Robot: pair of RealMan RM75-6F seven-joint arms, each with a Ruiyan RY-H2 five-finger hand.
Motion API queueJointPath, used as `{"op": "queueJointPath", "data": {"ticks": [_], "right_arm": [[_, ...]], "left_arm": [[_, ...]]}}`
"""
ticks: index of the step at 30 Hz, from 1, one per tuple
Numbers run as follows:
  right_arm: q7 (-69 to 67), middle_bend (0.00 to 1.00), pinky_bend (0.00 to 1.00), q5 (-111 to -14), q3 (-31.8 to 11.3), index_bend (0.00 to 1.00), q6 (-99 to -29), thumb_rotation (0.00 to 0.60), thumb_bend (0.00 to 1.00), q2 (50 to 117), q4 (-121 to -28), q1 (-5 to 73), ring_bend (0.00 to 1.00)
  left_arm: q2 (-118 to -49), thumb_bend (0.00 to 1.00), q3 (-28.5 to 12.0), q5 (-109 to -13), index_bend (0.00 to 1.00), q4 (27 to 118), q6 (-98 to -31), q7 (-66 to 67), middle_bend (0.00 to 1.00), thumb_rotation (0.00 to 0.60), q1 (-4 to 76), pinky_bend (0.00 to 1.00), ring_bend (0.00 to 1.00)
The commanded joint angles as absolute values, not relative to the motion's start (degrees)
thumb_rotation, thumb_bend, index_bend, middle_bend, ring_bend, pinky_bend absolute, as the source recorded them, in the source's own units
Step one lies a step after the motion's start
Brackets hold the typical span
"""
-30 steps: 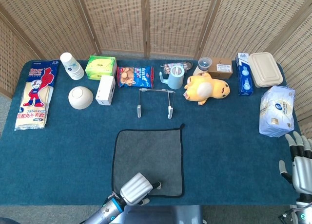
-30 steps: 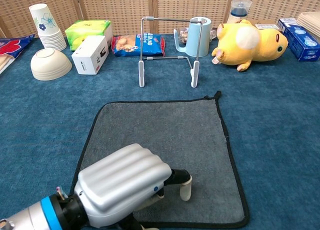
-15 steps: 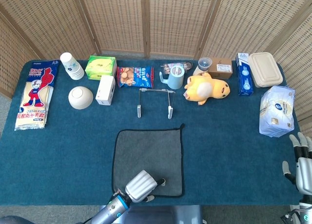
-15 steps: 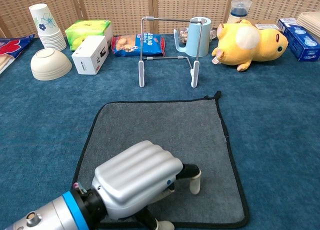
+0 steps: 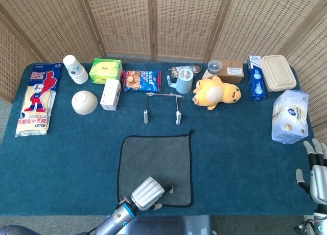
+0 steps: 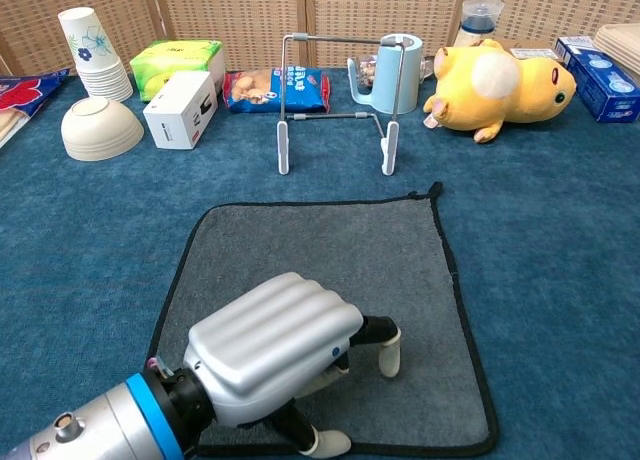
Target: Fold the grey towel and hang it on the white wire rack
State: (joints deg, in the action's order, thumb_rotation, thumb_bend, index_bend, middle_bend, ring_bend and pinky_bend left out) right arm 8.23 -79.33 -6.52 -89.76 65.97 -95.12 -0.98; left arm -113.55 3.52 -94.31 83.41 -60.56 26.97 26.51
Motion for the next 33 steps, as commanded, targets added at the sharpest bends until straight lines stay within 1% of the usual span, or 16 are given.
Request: {"op": "queueJointPath", "data": {"ticks": [1, 3, 5, 11, 20, 33], "right_arm": [[8.3, 0.03, 0.0, -79.4, -6.5, 0.08, -89.8, 0.6, 0.39, 66.0, -95.2, -1.0, 0.0], [8.4, 0.03, 0.0, -79.3, -6.5, 0.08, -89.8, 0.6, 0.39, 65.9, -95.3, -1.0, 0.0], [8.5, 0.03, 0.0, -79.3, -6.5, 0.08, -89.9, 0.6, 0.39, 65.9, -95.3, -1.0, 0.0], [8.6, 0.03, 0.0, -79.4, -6.5, 0.08, -89.8, 0.6, 0.39, 65.9, -95.5, -1.1, 0.0], [8.0, 0.03, 0.0, -79.1, -6.5, 0.08, -90.2, 0.6, 0.39, 65.8, -95.1, -1.6, 0.0], [7.4, 0.03, 0.0, -79.1, -6.4, 0.08, -90.4, 0.6, 0.39, 66.0, -94.7, -1.9, 0.0]], "left_arm": [[-113.5, 0.3, 3.6, -94.5, 0.41, 83.5, -61.1, 26.9, 1.0, 0.6, 26.5, 1.0, 1.0], [-113.5, 0.33, 3.6, -94.7, 0.4, 83.3, -61.5, 26.8, 1.0, 0.6, 26.6, 1.0, 1.0], [-113.4, 0.33, 3.6, -94.7, 0.4, 83.4, -61.7, 26.6, 1.0, 0.6, 26.6, 1.0, 1.0], [-112.4, 0.31, 4.4, -93.1, 0.4, 85.4, -59.6, 23.0, 1.0, 0.6, 27.1, 1.0, 1.0], [-112.6, 0.29, 4.6, -92.3, 0.4, 84.8, -58.4, 23.6, 1.0, 0.6, 27.9, 1.0, 1.0], [-114.4, 0.29, 4.0, -92.6, 0.4, 81.8, -59.9, 25.6, 1.0, 0.6, 28.0, 1.0, 1.0]]}}
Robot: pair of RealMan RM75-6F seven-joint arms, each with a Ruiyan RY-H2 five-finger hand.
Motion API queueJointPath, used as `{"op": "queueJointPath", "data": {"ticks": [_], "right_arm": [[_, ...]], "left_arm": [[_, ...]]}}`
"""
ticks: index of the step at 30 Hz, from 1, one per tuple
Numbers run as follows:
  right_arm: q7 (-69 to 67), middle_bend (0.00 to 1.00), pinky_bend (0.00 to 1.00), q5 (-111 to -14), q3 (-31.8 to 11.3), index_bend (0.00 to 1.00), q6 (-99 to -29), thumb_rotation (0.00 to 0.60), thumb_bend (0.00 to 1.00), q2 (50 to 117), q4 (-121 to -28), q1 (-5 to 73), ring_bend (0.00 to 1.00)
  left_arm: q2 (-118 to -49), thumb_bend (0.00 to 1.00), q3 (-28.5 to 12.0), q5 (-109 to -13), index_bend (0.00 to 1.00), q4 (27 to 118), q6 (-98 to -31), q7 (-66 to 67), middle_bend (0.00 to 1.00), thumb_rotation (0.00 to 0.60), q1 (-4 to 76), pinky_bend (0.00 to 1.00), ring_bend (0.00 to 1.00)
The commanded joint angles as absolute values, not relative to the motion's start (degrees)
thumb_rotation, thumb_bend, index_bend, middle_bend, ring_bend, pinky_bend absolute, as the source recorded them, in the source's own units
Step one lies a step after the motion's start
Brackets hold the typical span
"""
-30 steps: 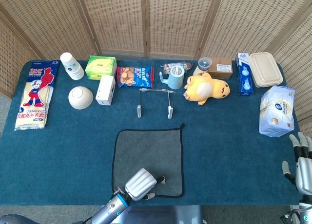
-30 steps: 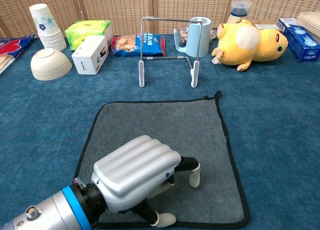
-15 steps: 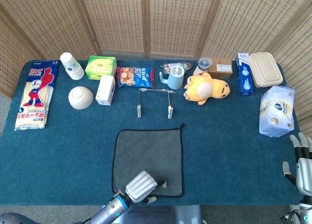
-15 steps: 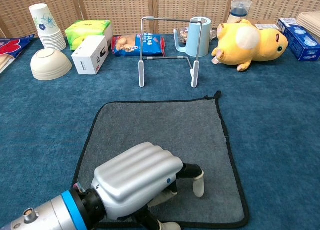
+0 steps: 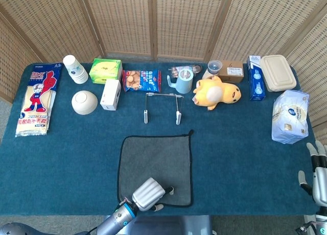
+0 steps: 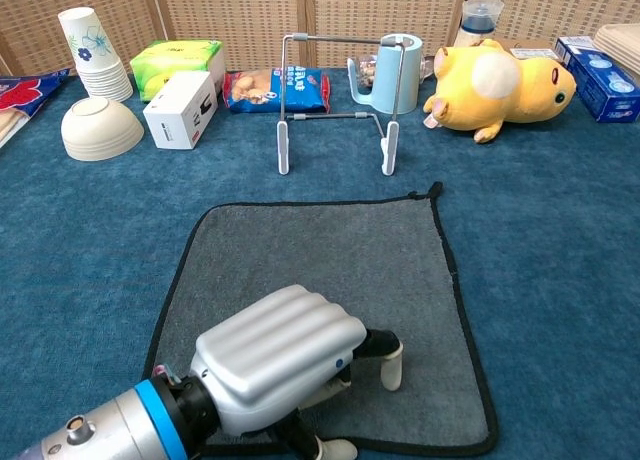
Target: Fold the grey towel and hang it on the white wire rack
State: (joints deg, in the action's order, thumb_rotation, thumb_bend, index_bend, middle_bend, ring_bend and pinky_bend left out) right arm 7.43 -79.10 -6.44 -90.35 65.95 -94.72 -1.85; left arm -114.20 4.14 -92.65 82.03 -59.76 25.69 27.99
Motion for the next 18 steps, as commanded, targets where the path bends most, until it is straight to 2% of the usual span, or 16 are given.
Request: {"op": "queueJointPath", "data": {"ticks": [1, 12, 18], "right_arm": [[7.3, 0.03, 0.0, -79.1, -6.4, 0.08, -90.4, 0.6, 0.39, 66.0, -94.7, -1.9, 0.0], [7.5, 0.03, 0.0, -79.2, -6.5, 0.07, -90.4, 0.6, 0.39, 66.0, -94.8, -2.0, 0.0], [7.5, 0.03, 0.0, -79.1, -6.5, 0.07, -90.4, 0.6, 0.39, 66.0, -94.9, -2.1, 0.0]], "left_arm": [[-114.6, 0.29, 3.9, -92.6, 0.4, 81.7, -60.1, 25.6, 1.0, 0.6, 28.0, 1.0, 1.0], [-114.7, 0.29, 3.8, -92.9, 0.42, 80.8, -61.5, 25.6, 1.0, 0.6, 28.0, 1.0, 1.0], [-114.3, 0.36, 3.7, -92.1, 0.43, 81.0, -61.0, 26.6, 1.0, 0.6, 28.1, 1.0, 1.0]]}}
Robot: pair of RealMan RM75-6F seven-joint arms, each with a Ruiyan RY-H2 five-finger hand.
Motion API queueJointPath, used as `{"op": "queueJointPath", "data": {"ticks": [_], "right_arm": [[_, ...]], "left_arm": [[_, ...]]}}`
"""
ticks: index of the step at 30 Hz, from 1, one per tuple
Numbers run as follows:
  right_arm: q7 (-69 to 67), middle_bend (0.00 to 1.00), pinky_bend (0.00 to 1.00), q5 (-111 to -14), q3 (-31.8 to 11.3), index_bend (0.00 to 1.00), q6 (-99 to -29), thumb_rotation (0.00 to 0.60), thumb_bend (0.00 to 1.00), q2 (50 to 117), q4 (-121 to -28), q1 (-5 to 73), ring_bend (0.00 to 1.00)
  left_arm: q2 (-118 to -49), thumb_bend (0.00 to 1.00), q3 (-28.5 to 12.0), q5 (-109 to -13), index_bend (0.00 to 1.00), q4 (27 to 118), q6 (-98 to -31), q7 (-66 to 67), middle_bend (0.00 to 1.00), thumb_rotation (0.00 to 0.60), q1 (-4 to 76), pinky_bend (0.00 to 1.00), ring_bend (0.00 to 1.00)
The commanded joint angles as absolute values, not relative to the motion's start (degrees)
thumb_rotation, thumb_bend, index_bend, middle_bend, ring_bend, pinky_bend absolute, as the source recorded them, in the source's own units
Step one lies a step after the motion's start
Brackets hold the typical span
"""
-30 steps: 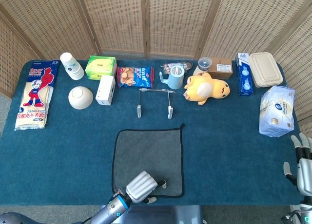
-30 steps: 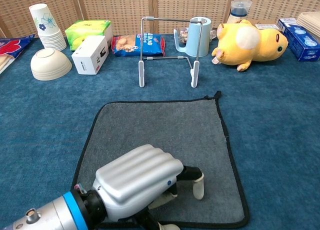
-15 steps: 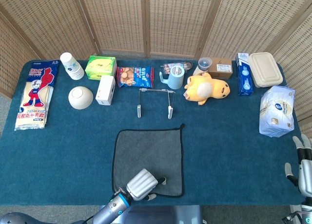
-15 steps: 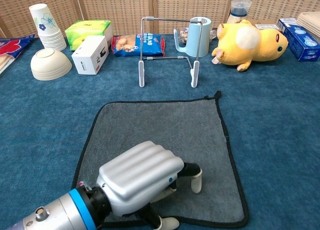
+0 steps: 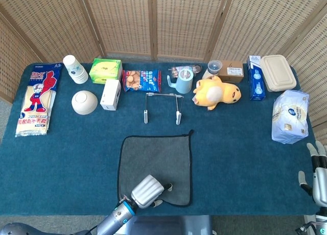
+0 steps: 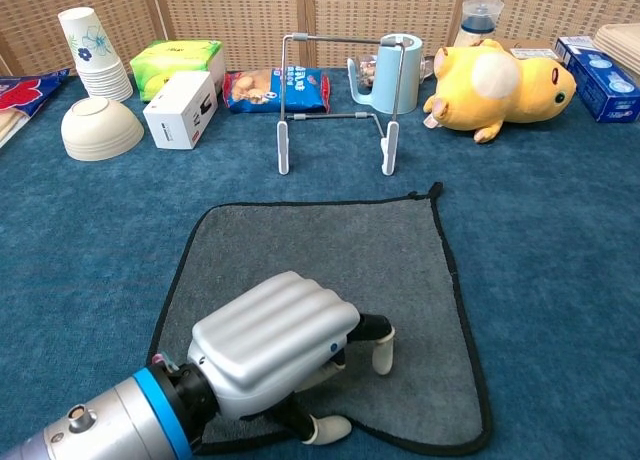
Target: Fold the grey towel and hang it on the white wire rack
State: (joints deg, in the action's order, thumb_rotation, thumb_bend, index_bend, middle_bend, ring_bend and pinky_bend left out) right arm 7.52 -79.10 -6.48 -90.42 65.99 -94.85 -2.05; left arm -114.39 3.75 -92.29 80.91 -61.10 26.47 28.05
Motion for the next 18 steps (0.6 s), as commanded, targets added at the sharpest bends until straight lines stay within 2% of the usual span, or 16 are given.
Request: {"op": "queueJointPath", "data": {"ticks": [1, 7, 18], "right_arm": [[7.5, 0.03, 0.0, -79.1, -6.5, 0.07, -90.4, 0.6, 0.39, 65.9, -94.9, -2.1, 0.0], [7.5, 0.04, 0.0, -79.2, -6.5, 0.07, -90.9, 0.6, 0.39, 65.7, -95.3, -2.4, 0.0], [7.8, 0.04, 0.0, -79.4, -6.6, 0.07, -91.0, 0.6, 0.39, 65.7, -95.7, -2.4, 0.0]], "left_arm": [[-114.2, 0.38, 3.6, -92.0, 0.43, 81.0, -60.8, 26.7, 1.0, 0.6, 28.2, 1.0, 1.0], [-114.0, 0.45, 3.4, -91.6, 0.49, 81.4, -60.7, 27.2, 1.0, 0.6, 28.4, 1.0, 1.0], [-113.5, 0.45, 3.1, -92.0, 0.65, 81.7, -62.2, 26.8, 1.0, 0.6, 28.3, 1.0, 1.0]]}}
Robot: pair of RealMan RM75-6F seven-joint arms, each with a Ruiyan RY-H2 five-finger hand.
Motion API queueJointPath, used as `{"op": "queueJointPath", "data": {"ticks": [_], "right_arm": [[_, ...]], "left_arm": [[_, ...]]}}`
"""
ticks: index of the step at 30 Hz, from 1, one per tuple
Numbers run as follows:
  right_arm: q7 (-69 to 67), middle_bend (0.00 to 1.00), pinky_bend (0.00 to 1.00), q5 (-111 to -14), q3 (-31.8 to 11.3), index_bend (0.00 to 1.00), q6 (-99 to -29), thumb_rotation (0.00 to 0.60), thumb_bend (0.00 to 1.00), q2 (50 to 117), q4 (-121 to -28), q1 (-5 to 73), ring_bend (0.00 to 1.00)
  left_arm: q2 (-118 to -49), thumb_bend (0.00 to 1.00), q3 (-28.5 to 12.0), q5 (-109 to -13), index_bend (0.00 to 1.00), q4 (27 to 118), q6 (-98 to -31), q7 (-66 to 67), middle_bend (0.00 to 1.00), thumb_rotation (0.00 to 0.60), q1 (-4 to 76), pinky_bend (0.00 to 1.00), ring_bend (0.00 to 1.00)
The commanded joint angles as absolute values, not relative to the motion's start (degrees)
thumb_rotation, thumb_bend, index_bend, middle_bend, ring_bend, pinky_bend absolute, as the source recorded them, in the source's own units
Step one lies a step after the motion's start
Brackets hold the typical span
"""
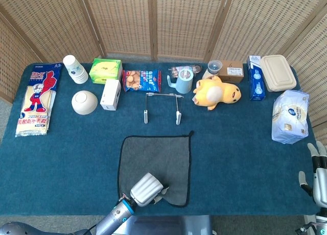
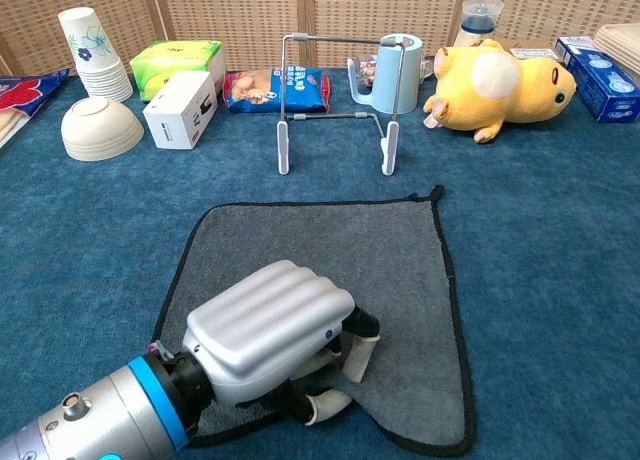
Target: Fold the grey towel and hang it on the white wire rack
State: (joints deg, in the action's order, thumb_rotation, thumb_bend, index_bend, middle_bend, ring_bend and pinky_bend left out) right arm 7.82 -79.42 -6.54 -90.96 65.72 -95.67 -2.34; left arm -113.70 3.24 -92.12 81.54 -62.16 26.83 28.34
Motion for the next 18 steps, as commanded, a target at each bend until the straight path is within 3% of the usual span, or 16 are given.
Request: {"op": "queueJointPath", "data": {"ticks": [1, 18], "right_arm": [[7.8, 0.04, 0.0, -79.4, -6.6, 0.07, -91.0, 0.6, 0.39, 65.7, -95.7, -2.4, 0.0], [7.1, 0.04, 0.0, -79.5, -6.5, 0.07, -91.1, 0.6, 0.39, 65.8, -95.3, -2.6, 0.0]], "left_arm": [[-113.5, 0.45, 3.1, -91.9, 0.66, 81.8, -62.3, 26.8, 1.0, 0.6, 28.3, 1.0, 1.0], [-110.2, 0.45, -0.1, -85.3, 0.64, 88.2, -57.5, 24.8, 1.0, 0.6, 29.9, 1.0, 1.0]]}}
